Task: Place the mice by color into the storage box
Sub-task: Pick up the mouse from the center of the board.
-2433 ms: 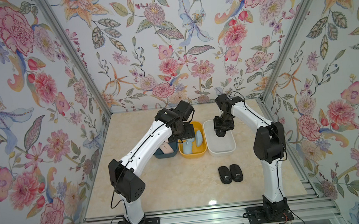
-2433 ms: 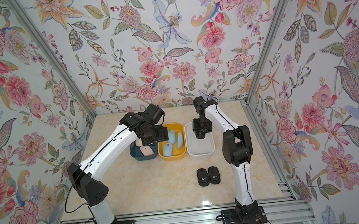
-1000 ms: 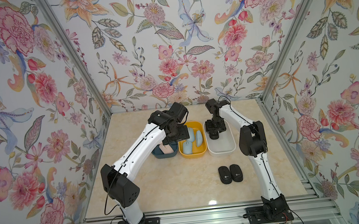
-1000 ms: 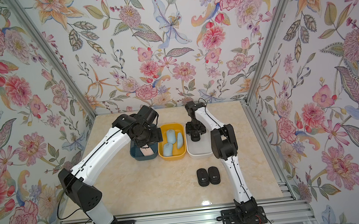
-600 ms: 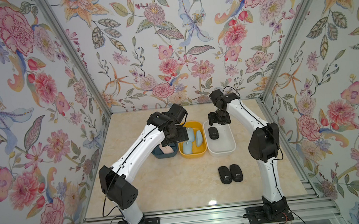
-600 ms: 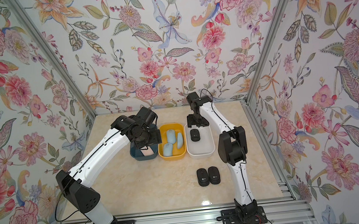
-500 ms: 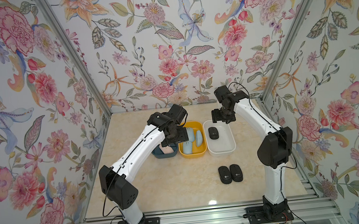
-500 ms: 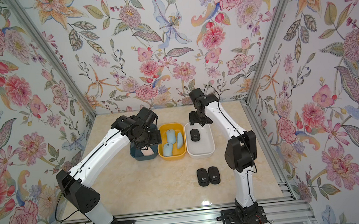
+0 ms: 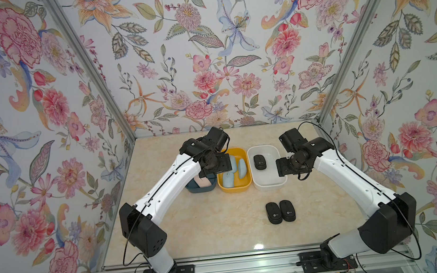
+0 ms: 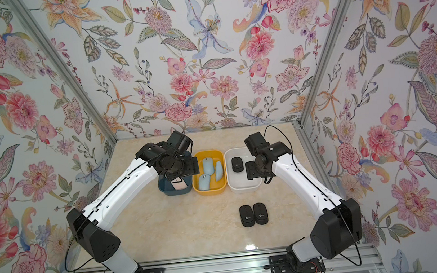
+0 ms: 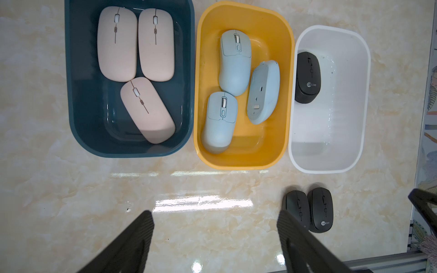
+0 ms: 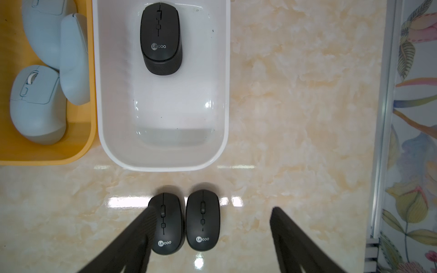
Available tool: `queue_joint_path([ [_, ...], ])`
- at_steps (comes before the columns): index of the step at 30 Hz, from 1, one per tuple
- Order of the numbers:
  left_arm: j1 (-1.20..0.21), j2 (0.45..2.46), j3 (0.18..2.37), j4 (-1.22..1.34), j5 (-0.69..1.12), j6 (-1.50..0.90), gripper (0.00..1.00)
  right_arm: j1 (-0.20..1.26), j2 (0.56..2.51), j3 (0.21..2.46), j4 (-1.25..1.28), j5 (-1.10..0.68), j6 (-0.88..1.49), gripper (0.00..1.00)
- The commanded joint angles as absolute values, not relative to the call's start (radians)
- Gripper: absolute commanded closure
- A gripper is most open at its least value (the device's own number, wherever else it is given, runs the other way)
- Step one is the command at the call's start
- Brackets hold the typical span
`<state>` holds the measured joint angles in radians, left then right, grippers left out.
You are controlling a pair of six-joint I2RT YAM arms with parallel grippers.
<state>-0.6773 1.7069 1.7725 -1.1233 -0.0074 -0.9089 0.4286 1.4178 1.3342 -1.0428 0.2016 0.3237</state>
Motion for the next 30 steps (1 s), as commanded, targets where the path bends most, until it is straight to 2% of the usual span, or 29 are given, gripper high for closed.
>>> queue_joint_path([
  [1, -0.687, 1.690, 1.765, -1.095, -0.017, -0.893, 0.14, 0.434, 1.334, 1.240, -1.054, 0.248, 0.364, 0.20],
  [8, -0.703, 1.679, 1.755, -1.067, -0.022, -0.887, 0.14, 0.458, 1.185, 1.070, -1.082, 0.202, 0.425, 0.21],
  [15, -0.705, 1.647, 1.698, -1.040, -0.026, -0.897, 0.13, 0.507, 1.123, 0.937, -1.087, 0.152, 0.496, 0.21],
  [22, -0.706, 1.602, 1.631, -1.009, -0.034, -0.924, 0.13, 0.575, 1.191, 0.933, -1.097, 0.159, 0.554, 0.22],
  [30, -0.705, 1.569, 1.567, -0.996, -0.051, -0.951, 0.13, 0.581, 1.212, 0.868, -1.053, 0.103, 0.601, 0.22],
])
